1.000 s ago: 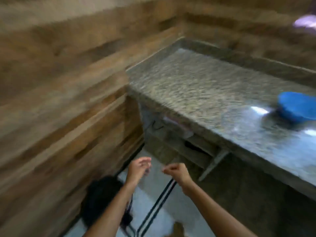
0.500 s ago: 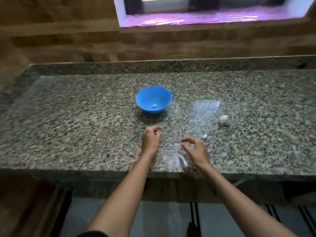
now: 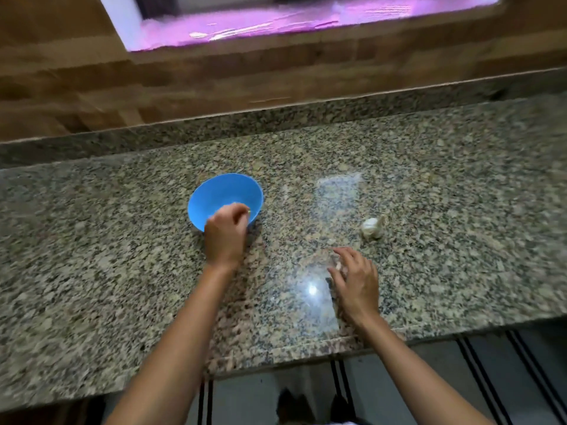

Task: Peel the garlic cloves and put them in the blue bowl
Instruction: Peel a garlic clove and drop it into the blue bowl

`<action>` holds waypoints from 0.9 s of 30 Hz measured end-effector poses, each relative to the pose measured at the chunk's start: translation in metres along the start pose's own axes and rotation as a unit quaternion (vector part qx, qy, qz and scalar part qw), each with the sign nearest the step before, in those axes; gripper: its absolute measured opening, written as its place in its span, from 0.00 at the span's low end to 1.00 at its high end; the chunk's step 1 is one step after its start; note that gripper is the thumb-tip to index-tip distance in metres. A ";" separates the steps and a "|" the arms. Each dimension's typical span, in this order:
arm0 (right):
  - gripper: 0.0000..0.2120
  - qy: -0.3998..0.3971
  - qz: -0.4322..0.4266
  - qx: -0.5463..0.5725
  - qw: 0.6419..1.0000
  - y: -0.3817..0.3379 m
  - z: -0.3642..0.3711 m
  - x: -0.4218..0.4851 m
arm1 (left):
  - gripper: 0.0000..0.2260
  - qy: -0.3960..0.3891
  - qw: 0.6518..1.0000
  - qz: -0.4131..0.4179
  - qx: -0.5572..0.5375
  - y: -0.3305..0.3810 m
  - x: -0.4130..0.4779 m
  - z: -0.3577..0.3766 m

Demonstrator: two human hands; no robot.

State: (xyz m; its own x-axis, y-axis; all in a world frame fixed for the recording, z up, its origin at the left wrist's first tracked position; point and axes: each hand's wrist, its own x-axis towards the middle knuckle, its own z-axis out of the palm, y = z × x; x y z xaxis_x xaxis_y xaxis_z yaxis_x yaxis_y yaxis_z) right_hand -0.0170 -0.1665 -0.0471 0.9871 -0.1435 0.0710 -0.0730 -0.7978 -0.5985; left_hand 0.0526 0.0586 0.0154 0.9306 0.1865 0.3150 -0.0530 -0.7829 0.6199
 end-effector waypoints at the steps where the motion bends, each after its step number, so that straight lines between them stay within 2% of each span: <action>1: 0.18 -0.008 0.017 -0.008 1.000 0.003 -0.003 0.001 | 0.05 -0.022 0.999 -0.021 0.026 -0.002 0.014 -0.001; 4: 0.12 -0.047 0.038 -0.015 0.998 0.009 -0.006 0.007 | 0.10 -0.099 0.991 -0.052 0.079 -0.005 0.032 0.009; 8: 0.08 -0.040 0.058 0.021 0.997 0.014 -0.003 0.010 | 0.10 -0.061 0.993 0.082 -0.051 0.023 -0.002 0.021; 10: 0.09 -0.035 0.071 0.037 0.996 0.015 -0.002 0.010 | 0.10 -0.158 0.975 0.083 -0.132 0.037 -0.033 0.035; 12: 0.10 -0.026 0.086 0.063 0.994 0.017 -0.003 0.013 | 0.11 -0.282 0.946 0.064 -0.150 0.042 -0.061 0.057; 14: 0.08 -0.029 0.108 0.110 0.988 0.023 -0.007 0.019 | 0.12 -0.321 0.935 0.080 -0.130 0.044 -0.075 0.080; 17: 0.06 -0.074 0.137 0.188 0.970 0.034 -0.012 0.026 | 0.13 -0.317 0.939 0.094 -0.093 0.048 -0.078 0.101; 20: 0.07 -0.116 0.155 0.282 0.940 0.041 -0.017 0.028 | 0.09 -0.312 0.940 0.131 -0.034 0.049 -0.074 0.113; 22: 0.07 -0.141 0.153 0.306 0.929 0.046 -0.018 0.030 | 0.09 -0.314 0.938 0.148 -0.026 0.048 -0.070 0.117; 24: 0.07 -0.163 0.137 0.304 0.929 0.047 -0.019 0.031 | 0.09 -0.309 0.943 0.108 -0.054 0.050 -0.066 0.113; 27: 0.07 -0.158 0.089 0.243 0.953 0.043 -0.022 0.032 | 0.07 -0.313 0.938 0.013 -0.147 0.054 -0.064 0.103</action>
State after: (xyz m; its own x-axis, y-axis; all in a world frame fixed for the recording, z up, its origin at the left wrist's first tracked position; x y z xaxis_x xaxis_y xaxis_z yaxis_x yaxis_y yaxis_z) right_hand 0.0088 -0.2181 -0.0533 0.9644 -0.0067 -0.2643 -0.2447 -0.4012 -0.8827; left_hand 0.0274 -0.0571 -0.0452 0.9531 -0.2881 -0.0932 -0.0914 -0.5673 0.8184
